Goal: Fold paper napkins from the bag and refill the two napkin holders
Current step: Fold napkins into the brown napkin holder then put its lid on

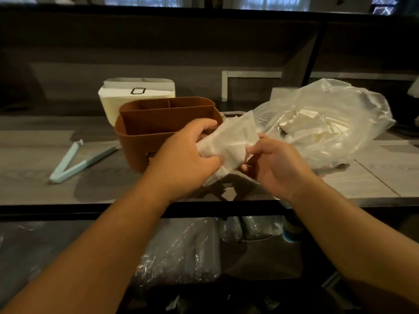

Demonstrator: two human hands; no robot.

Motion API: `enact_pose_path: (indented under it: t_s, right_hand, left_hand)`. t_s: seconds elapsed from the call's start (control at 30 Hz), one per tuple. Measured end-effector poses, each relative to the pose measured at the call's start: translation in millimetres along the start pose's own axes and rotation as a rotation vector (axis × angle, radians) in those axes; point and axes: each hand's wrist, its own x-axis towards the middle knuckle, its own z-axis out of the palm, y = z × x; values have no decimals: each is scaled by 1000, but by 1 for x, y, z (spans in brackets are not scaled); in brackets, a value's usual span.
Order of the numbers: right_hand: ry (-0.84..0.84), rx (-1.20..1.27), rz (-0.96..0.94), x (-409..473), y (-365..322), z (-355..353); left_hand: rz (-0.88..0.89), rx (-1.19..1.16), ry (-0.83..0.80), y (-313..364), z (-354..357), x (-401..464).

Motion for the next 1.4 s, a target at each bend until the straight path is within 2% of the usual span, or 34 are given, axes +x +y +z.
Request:
enact_pose_path:
  t_s: [0.13,0.27,0.47,0.73,0.93,1.1,1.27,1.4]
  right_hand:
    - [-22,-278,-146,1,18,-1]
    - [-7,-364,-237,2,23,-3]
    - [-66,-646,-270,2,28,6]
    - [73,-843,-338,6,32,11]
    - [36,-670,-358,12,36,36]
    - [20,-570,-318,19,46,36]
    - [-116,-665,-321,16,48,32]
    - [-146,-805,-369,12,49,33]
  left_hand:
    - [5,-15,75,-19,-5,-9]
    - [43,28,33,-31,-6,-9]
    - [-3,60,-45,-42,-4,1]
    - [-25,-87,176,-51,12,-11]
    - [-35,-193,343,-53,8,-13]
    - [-33,-154,265,-54,8,-15]
    - [3,-125,228,-57,9,-15]
    - [43,-82,239,-57,9,-14]
